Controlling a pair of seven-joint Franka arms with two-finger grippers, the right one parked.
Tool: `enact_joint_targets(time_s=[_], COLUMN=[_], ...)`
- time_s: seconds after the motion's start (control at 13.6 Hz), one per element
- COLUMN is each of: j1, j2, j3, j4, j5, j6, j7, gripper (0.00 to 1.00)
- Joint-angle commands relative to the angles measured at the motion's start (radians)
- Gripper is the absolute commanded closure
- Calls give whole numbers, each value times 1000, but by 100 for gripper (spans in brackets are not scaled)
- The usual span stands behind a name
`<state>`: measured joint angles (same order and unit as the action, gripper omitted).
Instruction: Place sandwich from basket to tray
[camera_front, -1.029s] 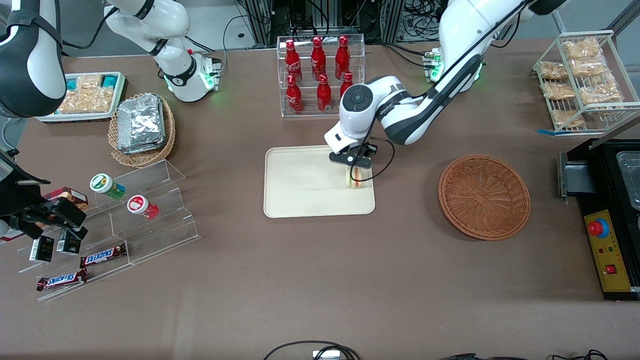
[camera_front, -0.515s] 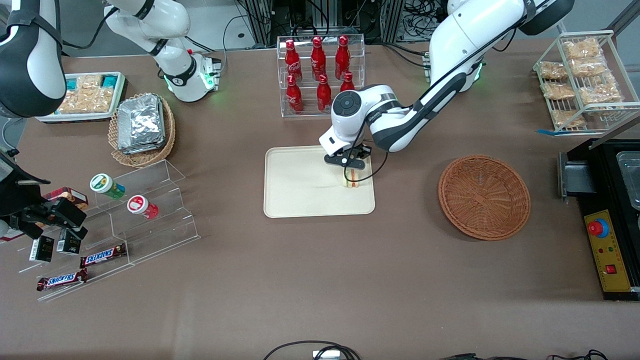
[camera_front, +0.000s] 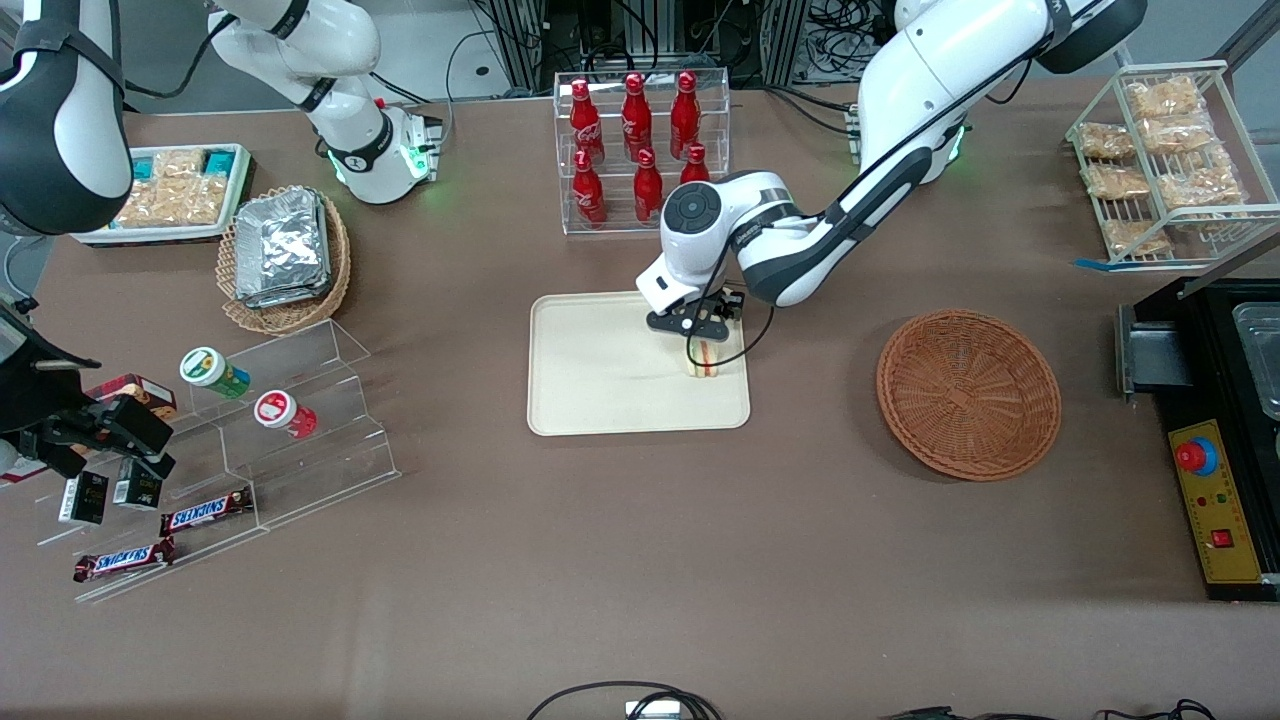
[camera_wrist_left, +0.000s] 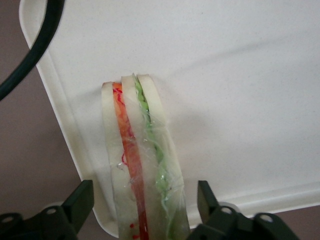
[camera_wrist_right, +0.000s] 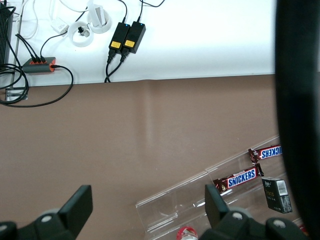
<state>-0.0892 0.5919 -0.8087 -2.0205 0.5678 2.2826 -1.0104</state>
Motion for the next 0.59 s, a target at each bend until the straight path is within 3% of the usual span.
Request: enact_joint_targets(time_s=[0.0,0.22,0.51], j1=[-1,3,109], j2=[-40,-41,-58], j3=[-3,5,6], j4=[67,207,333], j5=[1,-45,-45], j6=[-69,-210,-413], j7=[-27,-50,-62], gripper=[1,1,1])
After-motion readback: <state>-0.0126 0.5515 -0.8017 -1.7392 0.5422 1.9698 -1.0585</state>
